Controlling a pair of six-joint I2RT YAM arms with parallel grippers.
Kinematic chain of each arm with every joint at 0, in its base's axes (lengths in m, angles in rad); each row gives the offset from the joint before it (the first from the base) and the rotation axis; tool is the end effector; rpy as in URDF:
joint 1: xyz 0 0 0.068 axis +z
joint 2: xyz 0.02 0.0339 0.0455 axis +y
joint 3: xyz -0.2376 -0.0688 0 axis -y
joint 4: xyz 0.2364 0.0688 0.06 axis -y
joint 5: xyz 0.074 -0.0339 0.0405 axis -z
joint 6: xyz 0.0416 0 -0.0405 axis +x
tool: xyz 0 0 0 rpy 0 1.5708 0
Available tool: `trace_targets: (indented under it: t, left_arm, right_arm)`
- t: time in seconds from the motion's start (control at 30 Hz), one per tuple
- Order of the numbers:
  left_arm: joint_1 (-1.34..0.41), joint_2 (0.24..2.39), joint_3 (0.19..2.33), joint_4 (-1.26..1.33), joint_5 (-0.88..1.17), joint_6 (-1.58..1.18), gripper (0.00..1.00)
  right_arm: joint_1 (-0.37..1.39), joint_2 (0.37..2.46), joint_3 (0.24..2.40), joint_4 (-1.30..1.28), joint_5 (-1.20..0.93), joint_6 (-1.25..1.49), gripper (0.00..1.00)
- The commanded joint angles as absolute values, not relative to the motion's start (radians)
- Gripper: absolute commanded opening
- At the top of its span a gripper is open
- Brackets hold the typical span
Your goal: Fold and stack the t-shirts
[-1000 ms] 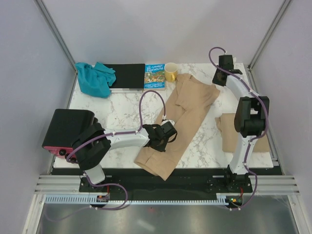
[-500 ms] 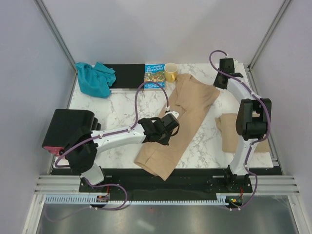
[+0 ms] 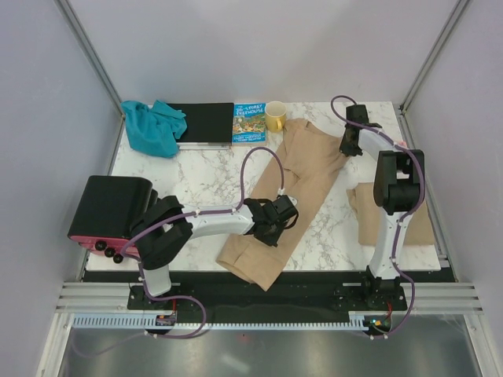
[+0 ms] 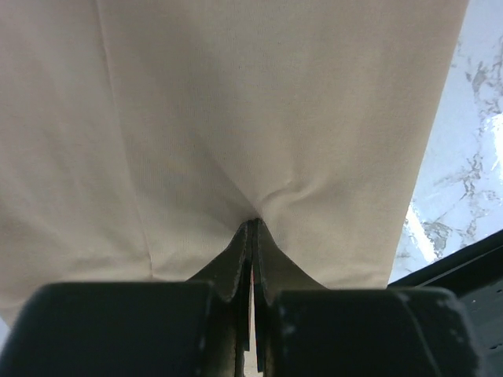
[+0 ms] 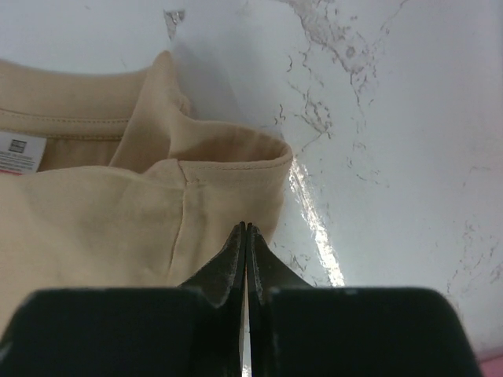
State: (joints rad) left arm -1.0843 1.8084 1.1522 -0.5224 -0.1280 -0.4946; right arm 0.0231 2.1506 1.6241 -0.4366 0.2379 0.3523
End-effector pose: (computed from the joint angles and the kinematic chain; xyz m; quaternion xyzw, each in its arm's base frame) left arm 0.1655 -0.3015 0.1412 0.2725 0.9402 -0.0939 0.1815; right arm 0.4501 0.0006 0.1514 0.1903 0.9288 -0.0558 0.3130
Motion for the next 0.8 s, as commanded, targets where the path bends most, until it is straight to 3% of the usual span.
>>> trace_targets:
  t: [0.0, 0.6, 0.77]
  left_arm:
    - [-1.098, 1.832, 1.135, -0.492, -0.089, -0.468, 0.02]
    - [-1.115, 1.827, 1.017, -0.525, -0.008, -0.509, 0.02]
    - [-1.121, 1.822, 0.999, -0.541, -0.005, -0.518, 0.02]
  right_arm:
    - [0.021, 2.227, 1.721, -0.505, 0.256, 0.353, 0.02]
    - [0.014, 2.416, 2.005, -0.643, 0.287, 0.316, 0.01]
    - [0.011, 2.434, 2.06, -0.643, 0.27, 0.292, 0.04]
